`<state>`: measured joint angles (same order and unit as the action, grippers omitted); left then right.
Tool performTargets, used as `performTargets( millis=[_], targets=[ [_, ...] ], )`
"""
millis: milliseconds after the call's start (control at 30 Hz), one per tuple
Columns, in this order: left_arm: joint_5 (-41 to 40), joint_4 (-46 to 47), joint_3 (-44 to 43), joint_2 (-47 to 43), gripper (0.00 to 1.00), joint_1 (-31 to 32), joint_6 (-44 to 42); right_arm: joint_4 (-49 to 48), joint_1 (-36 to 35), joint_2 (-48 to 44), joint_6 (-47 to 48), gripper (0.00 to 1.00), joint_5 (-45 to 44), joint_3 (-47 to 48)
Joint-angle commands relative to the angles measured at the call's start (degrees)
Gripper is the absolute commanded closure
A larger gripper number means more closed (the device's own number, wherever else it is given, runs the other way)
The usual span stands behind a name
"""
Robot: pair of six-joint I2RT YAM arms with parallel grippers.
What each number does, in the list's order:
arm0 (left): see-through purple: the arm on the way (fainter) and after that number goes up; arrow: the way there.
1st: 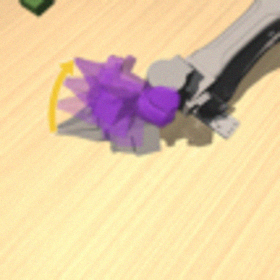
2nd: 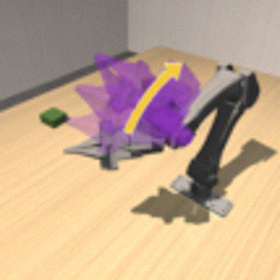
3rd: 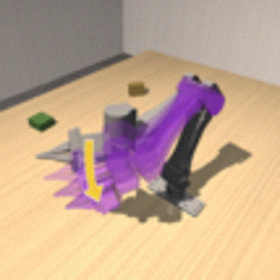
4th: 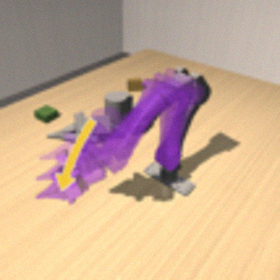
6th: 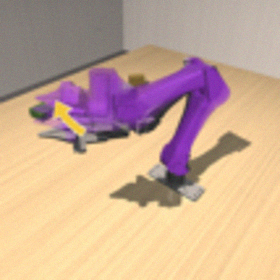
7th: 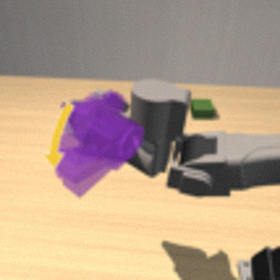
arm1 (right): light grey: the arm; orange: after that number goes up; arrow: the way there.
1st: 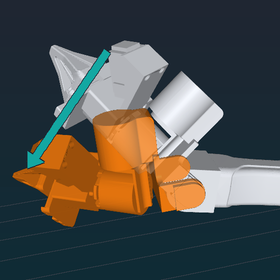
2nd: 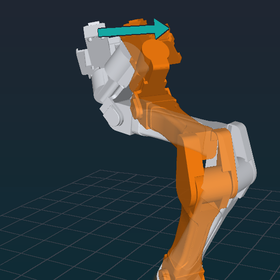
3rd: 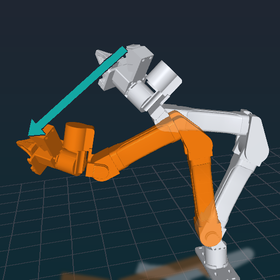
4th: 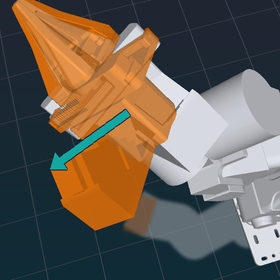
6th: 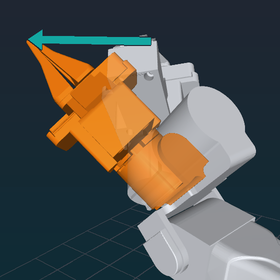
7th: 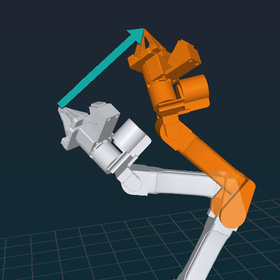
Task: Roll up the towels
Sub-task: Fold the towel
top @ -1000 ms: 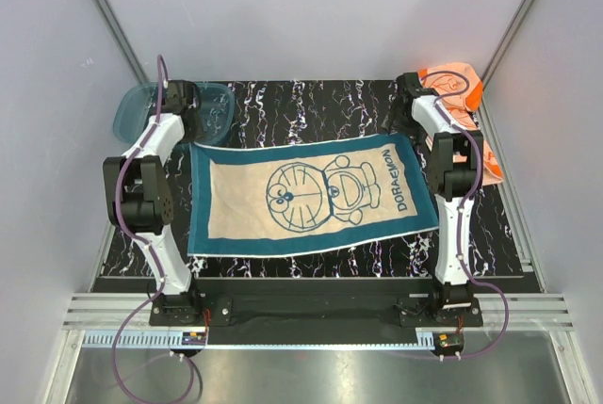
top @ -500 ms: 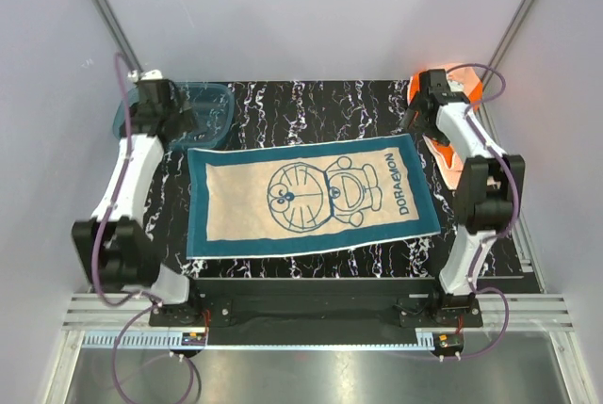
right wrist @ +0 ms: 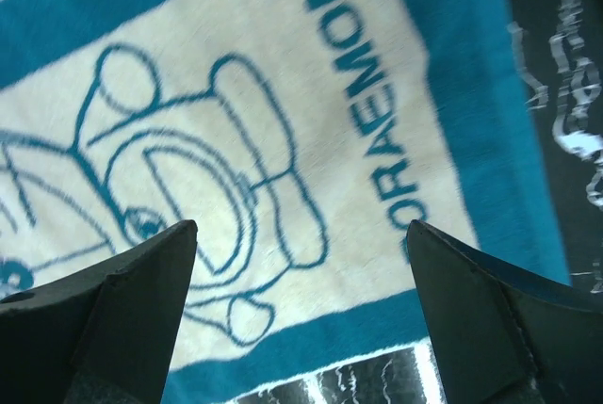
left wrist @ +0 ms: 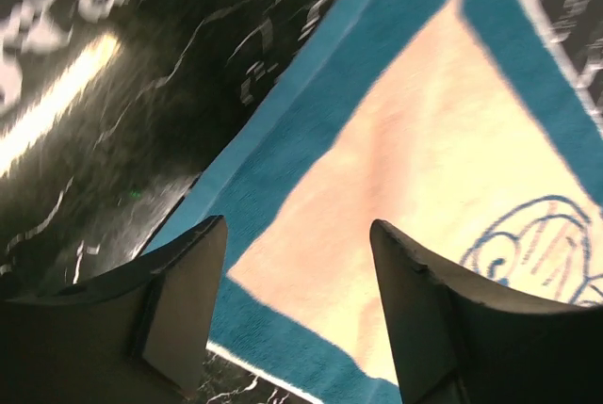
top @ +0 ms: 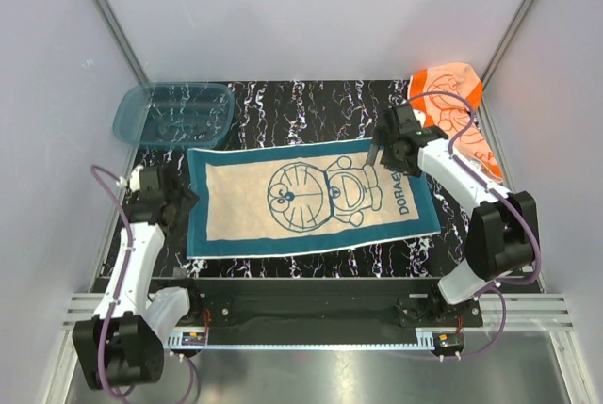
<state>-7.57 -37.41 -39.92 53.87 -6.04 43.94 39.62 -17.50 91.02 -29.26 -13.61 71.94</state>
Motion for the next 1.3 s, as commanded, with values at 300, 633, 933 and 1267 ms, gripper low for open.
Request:
performTargets(
  millis=[300,633,933,1267],
  targets=[
    [-7.90,-0.39,9.77,4.14,0.44,2.52,4.56,-4.81,-0.96,-1.74,1.04,0.00,-2.65,-3.83],
    [-12.71,-6.00,14.35,0.98,0.47,13.32,16.33,-9.47,2.73,2.58,1.48,0.00,2.52,-5.76],
    [-17.48,-14.35,8.72,-0.34,0.47,16.15,19.51,-10.00,3.79,2.23,1.48,0.00,3.76,-6.82],
    [-16.59,-16.82,11.62,0.26,0.50,24.31,29.35,-9.82,3.87,4.07,1.57,0.00,3.76,-6.38]
  ],
)
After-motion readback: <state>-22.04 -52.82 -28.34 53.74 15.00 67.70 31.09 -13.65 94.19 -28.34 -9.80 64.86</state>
